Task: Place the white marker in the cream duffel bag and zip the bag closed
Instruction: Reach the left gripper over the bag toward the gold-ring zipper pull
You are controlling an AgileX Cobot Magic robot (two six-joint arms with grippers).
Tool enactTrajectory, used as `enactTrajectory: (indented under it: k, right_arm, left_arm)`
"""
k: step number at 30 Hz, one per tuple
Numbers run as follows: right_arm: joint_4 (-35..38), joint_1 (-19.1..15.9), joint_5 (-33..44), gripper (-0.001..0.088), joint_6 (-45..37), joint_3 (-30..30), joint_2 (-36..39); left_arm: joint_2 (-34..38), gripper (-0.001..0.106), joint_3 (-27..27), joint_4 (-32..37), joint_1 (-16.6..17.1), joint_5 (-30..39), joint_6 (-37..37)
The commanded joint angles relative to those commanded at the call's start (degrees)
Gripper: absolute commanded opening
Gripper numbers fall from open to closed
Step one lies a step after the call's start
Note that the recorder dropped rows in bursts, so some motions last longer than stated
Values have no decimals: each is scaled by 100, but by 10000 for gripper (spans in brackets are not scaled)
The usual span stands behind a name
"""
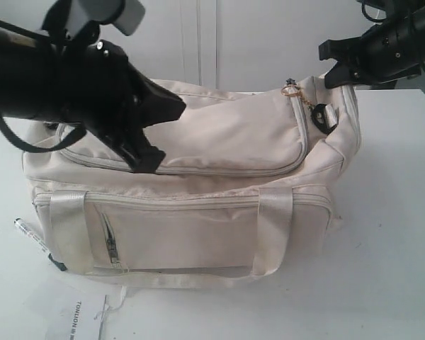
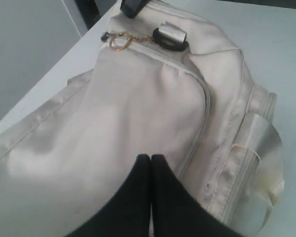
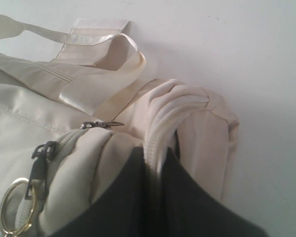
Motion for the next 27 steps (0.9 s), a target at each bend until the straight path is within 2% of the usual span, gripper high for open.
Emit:
enactTrajectory:
  k: [5, 10, 18, 23, 27]
  right_arm:
    - [0, 0, 0, 0, 0, 0, 0]
    - [0, 0, 0, 0, 0, 0, 0]
    - [0, 0, 0, 0, 0, 0, 0]
    - [0, 0, 0, 0, 0, 0, 0]
    - [0, 0, -13, 0, 0, 0, 0]
  left_arm:
    - [496, 0, -280, 0, -211, -464, 16]
    - [970, 11, -601, 0, -216, -504, 287]
    - [1586, 228, -1152, 59, -243, -740, 324]
    - [1891, 394, -1413, 356, -364, -851, 451]
    - [2112, 493, -1594, 369, -497, -1270, 451]
